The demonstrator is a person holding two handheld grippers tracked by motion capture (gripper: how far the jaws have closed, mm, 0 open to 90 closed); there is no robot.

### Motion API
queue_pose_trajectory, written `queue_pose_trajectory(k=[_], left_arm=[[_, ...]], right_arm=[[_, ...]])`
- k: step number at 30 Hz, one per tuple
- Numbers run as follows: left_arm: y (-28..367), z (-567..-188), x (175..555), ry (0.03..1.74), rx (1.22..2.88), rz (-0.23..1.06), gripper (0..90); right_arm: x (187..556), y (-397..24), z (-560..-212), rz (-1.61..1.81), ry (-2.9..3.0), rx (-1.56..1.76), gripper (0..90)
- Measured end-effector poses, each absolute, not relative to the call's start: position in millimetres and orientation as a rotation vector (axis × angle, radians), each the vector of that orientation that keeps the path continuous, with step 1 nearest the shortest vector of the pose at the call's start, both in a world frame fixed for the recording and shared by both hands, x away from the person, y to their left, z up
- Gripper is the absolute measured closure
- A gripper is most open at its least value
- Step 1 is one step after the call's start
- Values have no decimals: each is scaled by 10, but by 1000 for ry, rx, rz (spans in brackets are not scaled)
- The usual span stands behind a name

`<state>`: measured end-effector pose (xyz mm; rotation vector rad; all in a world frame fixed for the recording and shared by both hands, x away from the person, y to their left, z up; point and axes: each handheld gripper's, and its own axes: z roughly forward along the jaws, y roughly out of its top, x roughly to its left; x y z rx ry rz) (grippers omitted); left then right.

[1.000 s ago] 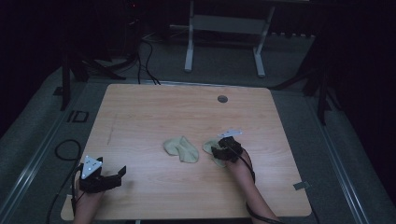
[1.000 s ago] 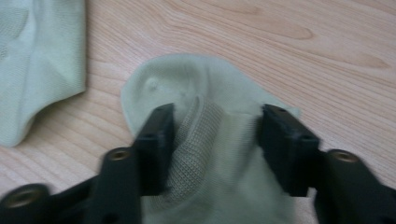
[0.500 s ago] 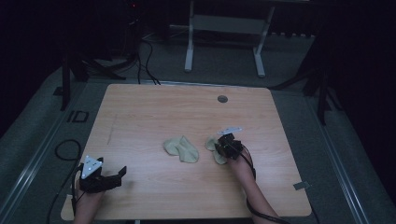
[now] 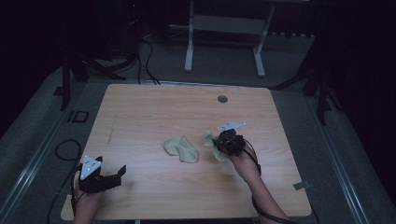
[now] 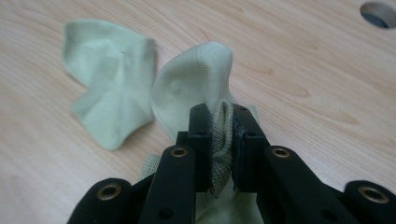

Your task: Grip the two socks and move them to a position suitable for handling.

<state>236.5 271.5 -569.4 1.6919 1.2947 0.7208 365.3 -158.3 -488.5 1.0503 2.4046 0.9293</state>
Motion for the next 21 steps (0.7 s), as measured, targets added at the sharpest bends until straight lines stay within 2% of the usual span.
queue_pose_trajectory(k=[8, 21], left_arm=[[2704, -5703, 2381, 1296, 1702, 712, 16], [2679, -5704, 2405, 1286, 1712, 703, 16]], right_arm=[[3353, -1505, -4716, 981, 2426, 962, 804], [2873, -1427, -5098, 987, 2518, 962, 805]])
